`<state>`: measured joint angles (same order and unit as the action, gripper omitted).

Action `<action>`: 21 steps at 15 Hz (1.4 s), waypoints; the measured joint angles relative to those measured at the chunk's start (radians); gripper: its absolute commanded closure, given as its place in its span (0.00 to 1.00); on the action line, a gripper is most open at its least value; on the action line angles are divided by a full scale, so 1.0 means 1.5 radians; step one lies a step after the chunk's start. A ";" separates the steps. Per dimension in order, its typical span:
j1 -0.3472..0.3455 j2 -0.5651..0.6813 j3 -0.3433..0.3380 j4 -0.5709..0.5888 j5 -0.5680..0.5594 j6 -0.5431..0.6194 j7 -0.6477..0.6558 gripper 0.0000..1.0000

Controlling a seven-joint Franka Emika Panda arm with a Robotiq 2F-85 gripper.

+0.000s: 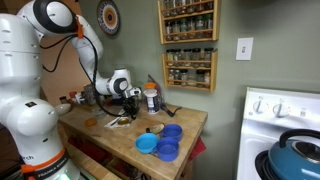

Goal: Put the silver object inside the container

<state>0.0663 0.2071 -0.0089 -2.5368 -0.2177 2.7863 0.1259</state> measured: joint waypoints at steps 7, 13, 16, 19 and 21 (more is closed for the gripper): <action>0.040 -0.015 -0.071 0.017 -0.152 -0.025 0.019 0.98; 0.055 -0.044 -0.041 0.038 -0.289 -0.167 -0.004 0.98; 0.055 -0.101 0.008 0.012 -0.255 -0.199 -0.116 0.98; 0.057 -0.185 0.051 -0.018 -0.204 -0.243 -0.247 0.98; 0.068 -0.236 0.068 -0.033 -0.140 -0.259 -0.346 0.98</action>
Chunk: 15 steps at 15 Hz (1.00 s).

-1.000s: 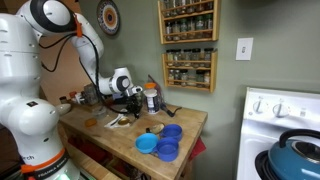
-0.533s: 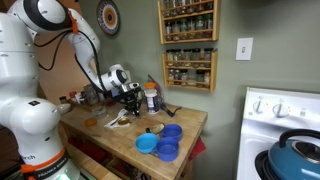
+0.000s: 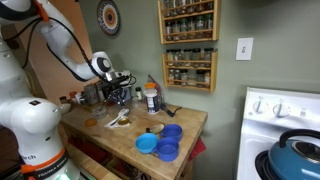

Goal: Put the silver object inside the container

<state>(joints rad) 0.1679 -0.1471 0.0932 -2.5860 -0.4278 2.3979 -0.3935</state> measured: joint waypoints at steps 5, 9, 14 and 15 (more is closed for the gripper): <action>0.071 -0.063 0.011 0.012 0.196 -0.109 -0.215 0.98; 0.083 -0.066 0.013 0.029 0.218 -0.189 -0.261 0.98; 0.087 -0.061 0.028 0.035 0.218 -0.190 -0.270 0.98; 0.092 -0.058 0.043 0.041 0.218 -0.190 -0.270 0.98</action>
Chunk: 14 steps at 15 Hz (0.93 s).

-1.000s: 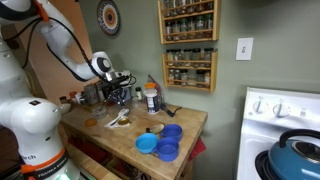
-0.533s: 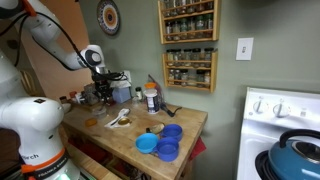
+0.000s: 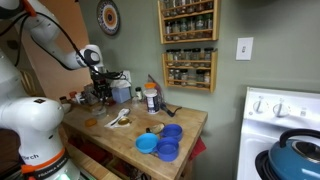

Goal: Put the silver object inside the container

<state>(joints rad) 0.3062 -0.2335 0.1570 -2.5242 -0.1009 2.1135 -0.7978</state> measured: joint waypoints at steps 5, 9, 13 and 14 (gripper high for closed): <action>0.030 0.034 0.073 0.038 -0.009 -0.048 0.039 0.98; 0.035 0.080 0.109 0.068 -0.075 -0.067 0.085 0.93; 0.035 0.092 0.110 0.079 -0.086 -0.064 0.084 0.98; 0.035 0.094 0.112 0.079 -0.091 -0.059 0.086 0.98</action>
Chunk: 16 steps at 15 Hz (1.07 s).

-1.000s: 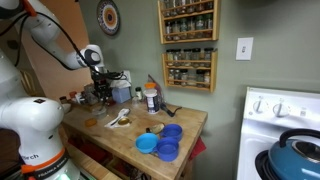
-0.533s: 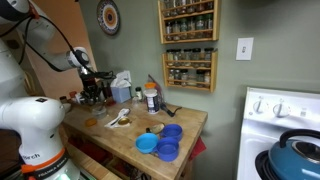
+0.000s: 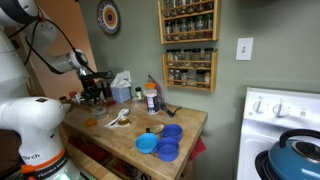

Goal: Put the silver object inside the container

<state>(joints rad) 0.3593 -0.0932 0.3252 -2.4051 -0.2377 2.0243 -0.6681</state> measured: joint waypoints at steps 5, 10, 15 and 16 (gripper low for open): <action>0.016 0.053 0.038 0.033 -0.096 -0.008 0.063 0.98; 0.034 0.126 0.054 0.076 -0.197 -0.050 0.122 0.98; 0.044 0.190 0.054 0.123 -0.267 -0.072 0.151 0.98; 0.046 0.202 0.054 0.132 -0.271 -0.082 0.151 0.98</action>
<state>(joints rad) 0.4286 0.2094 0.4060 -2.2073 -0.6446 1.9012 -0.4415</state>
